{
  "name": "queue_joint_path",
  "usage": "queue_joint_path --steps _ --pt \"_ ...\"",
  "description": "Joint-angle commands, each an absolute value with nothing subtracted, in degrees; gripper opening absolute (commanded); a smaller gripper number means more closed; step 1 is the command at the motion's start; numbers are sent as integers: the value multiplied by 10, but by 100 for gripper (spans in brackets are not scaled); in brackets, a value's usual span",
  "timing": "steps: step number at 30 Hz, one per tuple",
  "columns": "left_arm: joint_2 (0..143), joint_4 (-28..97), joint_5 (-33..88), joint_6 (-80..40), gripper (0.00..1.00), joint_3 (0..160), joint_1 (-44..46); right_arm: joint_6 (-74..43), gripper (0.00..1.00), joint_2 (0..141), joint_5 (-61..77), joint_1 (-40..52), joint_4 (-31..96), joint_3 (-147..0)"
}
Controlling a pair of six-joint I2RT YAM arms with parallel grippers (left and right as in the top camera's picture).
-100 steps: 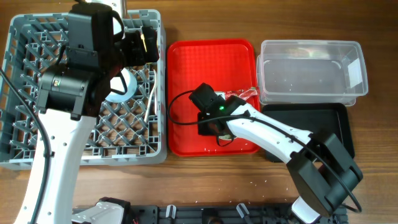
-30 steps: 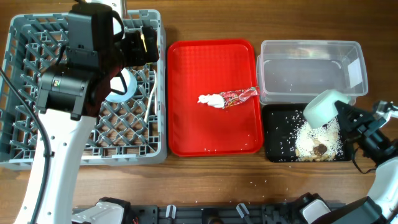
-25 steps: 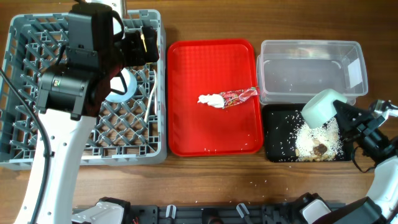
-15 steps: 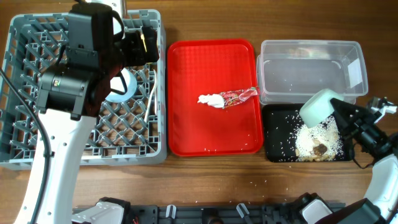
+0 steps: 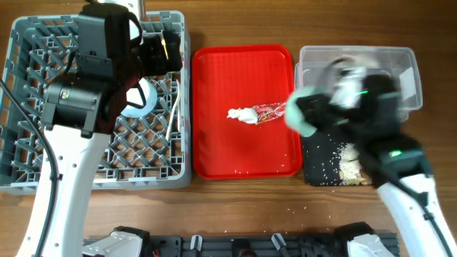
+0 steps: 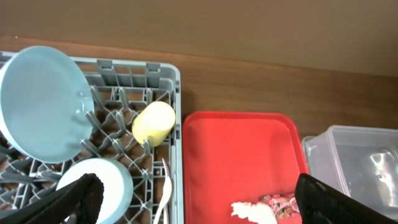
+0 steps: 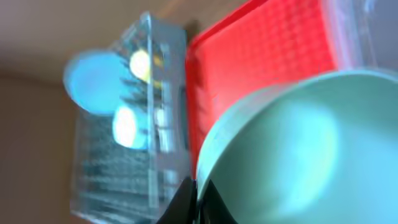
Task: Sort waste into correct bins and load items into the dishwasher rack
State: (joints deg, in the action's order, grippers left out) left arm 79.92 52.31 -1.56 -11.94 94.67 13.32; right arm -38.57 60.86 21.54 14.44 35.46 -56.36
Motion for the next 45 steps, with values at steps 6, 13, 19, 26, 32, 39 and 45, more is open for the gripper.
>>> queue_joint_path --steps 6,13,19,26,32,39,45 --pt "799 522 -9 -127 100 946 130 -430 4 759 -109 524 351 -580" --pt "799 522 -9 -127 100 946 130 -343 5 942 -20 537 208 -581" --pt "799 522 -9 -127 100 946 130 -345 42 943 38 538 140 -581" --pt "799 522 -9 -127 100 946 130 -286 63 849 -26 505 141 -582" --pt "799 522 -9 -127 100 946 130 -305 61 793 -35 343 166 -581" --pt "799 522 -9 -127 100 946 130 -211 54 951 -94 343 123 -581" --pt "799 522 -9 -127 100 946 130 -212 53 987 -46 343 153 -580"
